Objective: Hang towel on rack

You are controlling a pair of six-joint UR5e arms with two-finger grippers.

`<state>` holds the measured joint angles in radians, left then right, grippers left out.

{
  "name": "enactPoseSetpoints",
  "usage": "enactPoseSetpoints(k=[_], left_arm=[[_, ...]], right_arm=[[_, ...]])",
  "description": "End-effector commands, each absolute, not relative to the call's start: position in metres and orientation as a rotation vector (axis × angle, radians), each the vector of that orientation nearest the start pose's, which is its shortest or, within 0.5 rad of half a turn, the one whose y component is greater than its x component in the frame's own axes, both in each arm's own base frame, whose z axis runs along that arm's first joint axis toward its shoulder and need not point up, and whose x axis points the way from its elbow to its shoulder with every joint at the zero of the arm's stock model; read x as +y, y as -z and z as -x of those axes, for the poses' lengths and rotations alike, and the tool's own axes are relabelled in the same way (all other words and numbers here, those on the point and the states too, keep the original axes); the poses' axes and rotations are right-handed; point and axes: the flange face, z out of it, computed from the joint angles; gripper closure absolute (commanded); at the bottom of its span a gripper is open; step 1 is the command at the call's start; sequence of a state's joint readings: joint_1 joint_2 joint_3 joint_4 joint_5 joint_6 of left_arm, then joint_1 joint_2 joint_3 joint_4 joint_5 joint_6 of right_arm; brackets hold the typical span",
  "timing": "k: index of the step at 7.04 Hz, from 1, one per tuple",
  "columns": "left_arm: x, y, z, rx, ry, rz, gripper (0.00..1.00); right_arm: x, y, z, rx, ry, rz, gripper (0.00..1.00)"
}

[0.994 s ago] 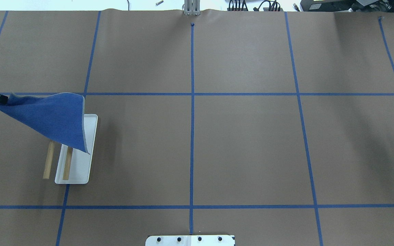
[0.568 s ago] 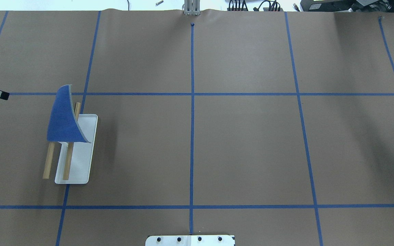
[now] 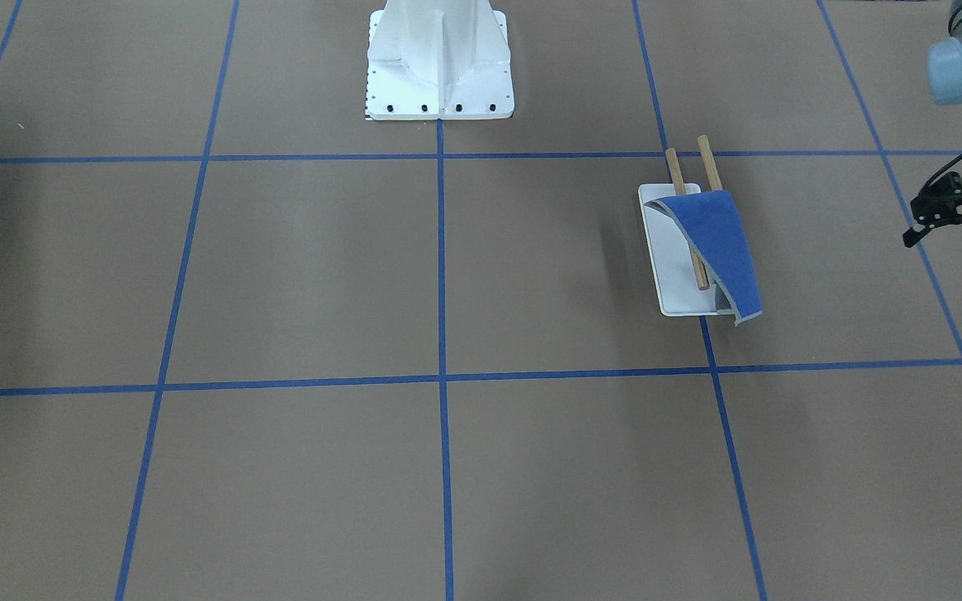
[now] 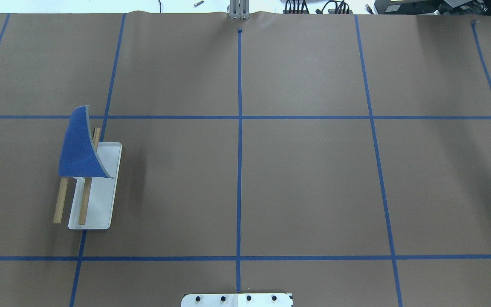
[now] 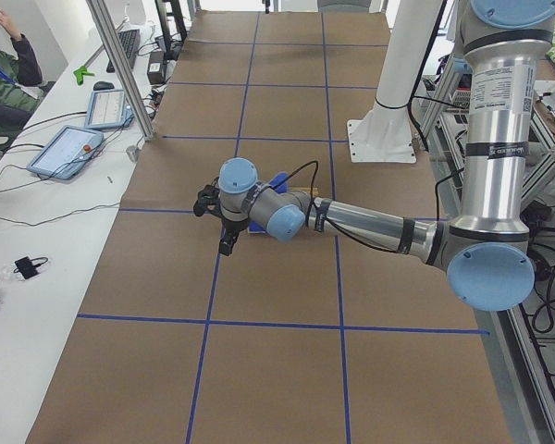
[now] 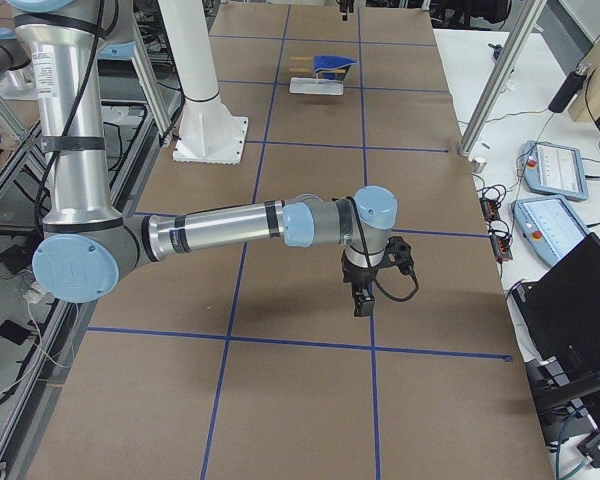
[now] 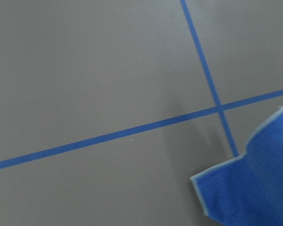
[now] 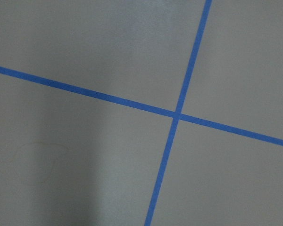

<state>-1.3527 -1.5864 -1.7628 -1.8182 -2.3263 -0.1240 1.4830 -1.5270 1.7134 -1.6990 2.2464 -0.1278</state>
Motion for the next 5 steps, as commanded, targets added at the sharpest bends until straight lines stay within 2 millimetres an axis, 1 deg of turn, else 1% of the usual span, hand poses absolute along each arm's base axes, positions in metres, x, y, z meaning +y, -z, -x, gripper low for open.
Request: enactPoseSetpoints(k=[1, 2, 3, 4, 5], left_arm=[[-0.529, -0.541, 0.046, 0.685, -0.214, -0.223, 0.01], [-0.52, -0.58, 0.057, 0.566, -0.166, -0.121, 0.01], [-0.522, -0.604, 0.062, 0.561, -0.164, -0.112, 0.01], [-0.52, -0.606, 0.067, 0.616, -0.146, -0.12, 0.01], [-0.513, -0.616, 0.061, 0.709, -0.141, -0.1, 0.01]], right_arm=[[-0.484, -0.618, -0.067, -0.665, 0.229, -0.029, 0.0], [-0.472, -0.629, -0.072, -0.654, 0.224, -0.01, 0.0], [-0.468, -0.634, -0.074, -0.621, 0.214, 0.0, 0.0], [-0.467, -0.635, -0.073, -0.627, 0.215, -0.006, 0.0], [-0.467, -0.636, -0.072, -0.626, 0.225, -0.032, 0.0]])
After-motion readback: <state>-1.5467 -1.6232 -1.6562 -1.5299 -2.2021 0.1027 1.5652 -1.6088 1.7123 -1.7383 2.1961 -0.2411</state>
